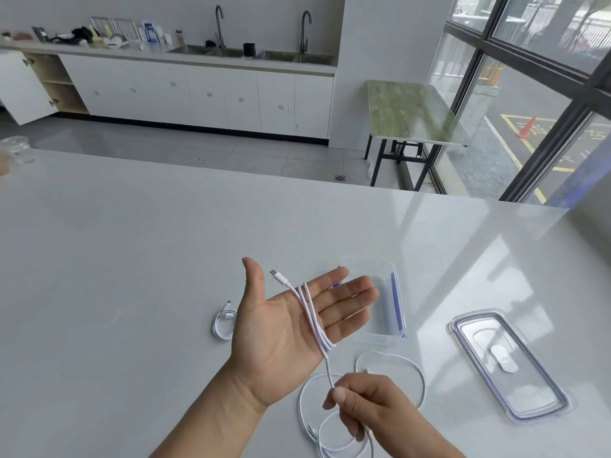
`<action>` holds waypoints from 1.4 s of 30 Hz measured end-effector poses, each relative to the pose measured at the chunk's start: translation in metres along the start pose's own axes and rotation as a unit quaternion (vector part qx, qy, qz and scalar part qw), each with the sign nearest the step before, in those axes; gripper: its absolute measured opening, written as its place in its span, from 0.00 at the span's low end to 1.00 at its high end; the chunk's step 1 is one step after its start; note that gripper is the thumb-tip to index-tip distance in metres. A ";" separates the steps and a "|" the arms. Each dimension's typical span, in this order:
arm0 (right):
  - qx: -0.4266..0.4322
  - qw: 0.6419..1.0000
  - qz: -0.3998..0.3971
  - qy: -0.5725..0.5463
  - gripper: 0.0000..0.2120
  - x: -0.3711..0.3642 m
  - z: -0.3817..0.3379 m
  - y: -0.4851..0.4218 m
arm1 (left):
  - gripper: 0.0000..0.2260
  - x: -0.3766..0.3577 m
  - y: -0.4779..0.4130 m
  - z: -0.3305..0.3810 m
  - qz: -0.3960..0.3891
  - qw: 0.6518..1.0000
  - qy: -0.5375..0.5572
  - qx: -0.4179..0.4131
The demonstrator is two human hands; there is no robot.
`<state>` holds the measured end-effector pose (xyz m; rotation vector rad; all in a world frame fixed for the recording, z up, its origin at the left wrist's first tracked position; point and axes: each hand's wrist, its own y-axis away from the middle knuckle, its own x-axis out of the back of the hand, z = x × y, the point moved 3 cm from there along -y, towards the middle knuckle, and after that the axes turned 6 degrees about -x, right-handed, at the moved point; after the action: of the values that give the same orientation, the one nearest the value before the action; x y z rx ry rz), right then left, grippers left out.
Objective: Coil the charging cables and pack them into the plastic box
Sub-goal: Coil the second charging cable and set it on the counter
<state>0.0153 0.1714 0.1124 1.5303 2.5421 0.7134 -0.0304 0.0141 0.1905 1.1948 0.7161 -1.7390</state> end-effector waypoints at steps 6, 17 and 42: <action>-0.005 0.987 0.049 0.155 0.05 0.049 -0.037 -0.022 | 0.58 -0.002 0.007 -0.018 -0.085 0.975 -0.138 0.150; 0.104 0.902 0.106 0.405 0.05 0.038 -0.160 -0.010 | 0.55 0.033 0.000 -0.039 -0.004 0.892 -0.375 0.253; 0.209 0.892 0.336 0.219 0.09 0.008 -0.057 0.035 | 0.47 0.022 -0.018 -0.029 0.097 0.994 -0.010 0.054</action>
<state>0.0222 0.1725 0.1798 2.7559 2.5439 0.6391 -0.0378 0.0383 0.1586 1.2740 0.4824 -1.6420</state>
